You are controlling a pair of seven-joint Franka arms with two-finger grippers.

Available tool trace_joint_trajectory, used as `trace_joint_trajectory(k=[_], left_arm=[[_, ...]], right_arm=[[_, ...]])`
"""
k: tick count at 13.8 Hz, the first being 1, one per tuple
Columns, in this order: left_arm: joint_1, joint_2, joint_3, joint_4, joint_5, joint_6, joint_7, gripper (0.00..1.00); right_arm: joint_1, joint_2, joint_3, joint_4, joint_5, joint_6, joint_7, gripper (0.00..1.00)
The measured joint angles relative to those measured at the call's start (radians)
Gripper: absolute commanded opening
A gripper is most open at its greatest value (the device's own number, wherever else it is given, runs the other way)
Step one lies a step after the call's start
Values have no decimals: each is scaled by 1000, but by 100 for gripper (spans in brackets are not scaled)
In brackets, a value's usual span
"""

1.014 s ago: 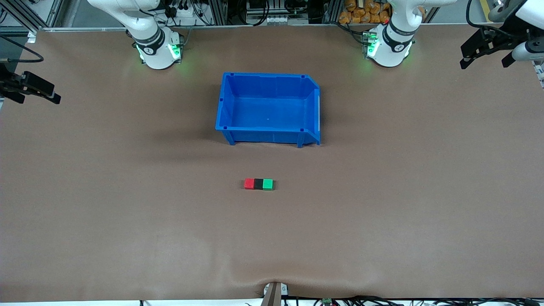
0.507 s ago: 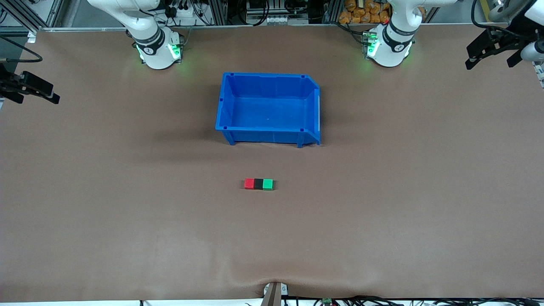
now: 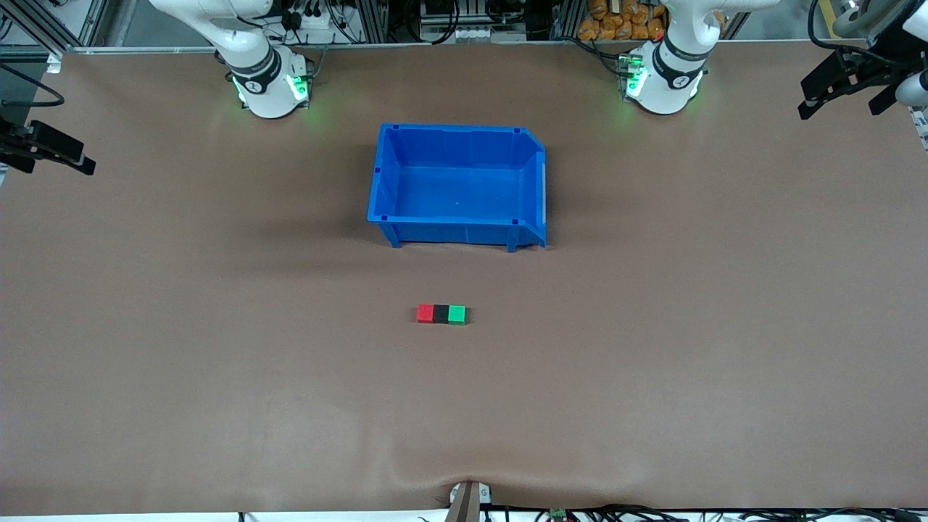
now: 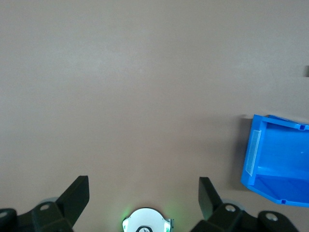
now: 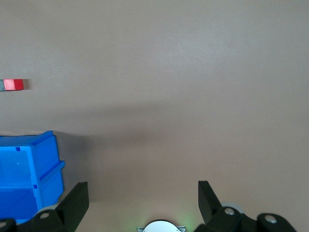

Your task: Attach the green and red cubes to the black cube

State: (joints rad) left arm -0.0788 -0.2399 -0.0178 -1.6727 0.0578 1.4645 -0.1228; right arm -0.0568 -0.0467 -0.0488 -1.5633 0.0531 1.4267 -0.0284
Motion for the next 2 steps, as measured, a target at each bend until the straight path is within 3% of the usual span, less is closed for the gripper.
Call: trace_joint_trajectory(k=[2], left_arm=[[0,0,0,0,0,0,0,100]], right_arm=[[0,0,0,0,0,0,0,100]])
